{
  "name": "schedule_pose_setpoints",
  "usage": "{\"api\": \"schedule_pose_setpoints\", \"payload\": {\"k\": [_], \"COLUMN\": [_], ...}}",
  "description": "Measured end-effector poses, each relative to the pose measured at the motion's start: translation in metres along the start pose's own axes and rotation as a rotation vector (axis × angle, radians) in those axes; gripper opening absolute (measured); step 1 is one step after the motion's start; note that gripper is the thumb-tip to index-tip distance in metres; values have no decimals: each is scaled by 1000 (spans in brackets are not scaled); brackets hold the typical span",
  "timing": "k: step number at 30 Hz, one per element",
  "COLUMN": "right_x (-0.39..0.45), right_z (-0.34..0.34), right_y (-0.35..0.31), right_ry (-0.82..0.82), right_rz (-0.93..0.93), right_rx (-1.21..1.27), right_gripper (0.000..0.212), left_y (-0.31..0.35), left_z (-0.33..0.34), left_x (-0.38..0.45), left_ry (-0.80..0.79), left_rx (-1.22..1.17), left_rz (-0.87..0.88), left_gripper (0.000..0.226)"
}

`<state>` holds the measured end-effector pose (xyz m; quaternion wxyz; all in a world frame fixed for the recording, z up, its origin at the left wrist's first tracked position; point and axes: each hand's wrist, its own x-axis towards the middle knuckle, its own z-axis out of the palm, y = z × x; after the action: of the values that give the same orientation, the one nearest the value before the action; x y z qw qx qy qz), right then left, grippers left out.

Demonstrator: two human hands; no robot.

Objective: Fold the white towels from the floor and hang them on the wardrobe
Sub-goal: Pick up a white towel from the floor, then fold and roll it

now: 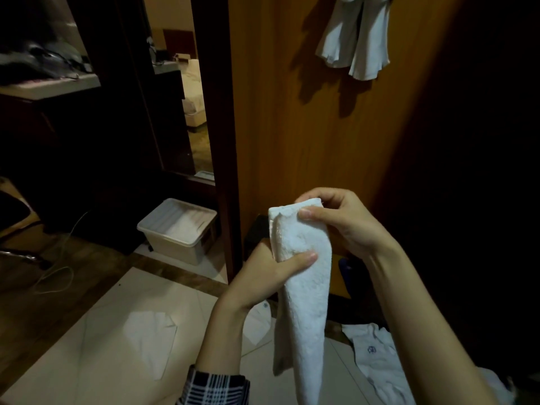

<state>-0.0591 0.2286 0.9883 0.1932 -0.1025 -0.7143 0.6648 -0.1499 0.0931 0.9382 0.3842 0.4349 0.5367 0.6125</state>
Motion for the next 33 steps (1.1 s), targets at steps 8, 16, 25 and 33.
{"api": "schedule_pose_setpoints", "payload": {"k": [8,16,25,33], "right_x": [-6,1,-1,-12], "right_z": [11,10,19,32], "right_y": [6,-1,26,74], "right_ry": [112,131,141,-1], "right_rz": [-39,-100,22,233], "right_rx": [-3,56,106,23], "right_gripper": [7,7,41,72], "left_y": [-1,5,5,-2], "left_z": [12,8,8,-3], "left_x": [2,4,7,12], "left_ry": [99,138,292,632], "left_rx": [-9,-91,-70,-6], "left_rz": [29,81,131,153], "left_gripper": [37,25,17,13]}}
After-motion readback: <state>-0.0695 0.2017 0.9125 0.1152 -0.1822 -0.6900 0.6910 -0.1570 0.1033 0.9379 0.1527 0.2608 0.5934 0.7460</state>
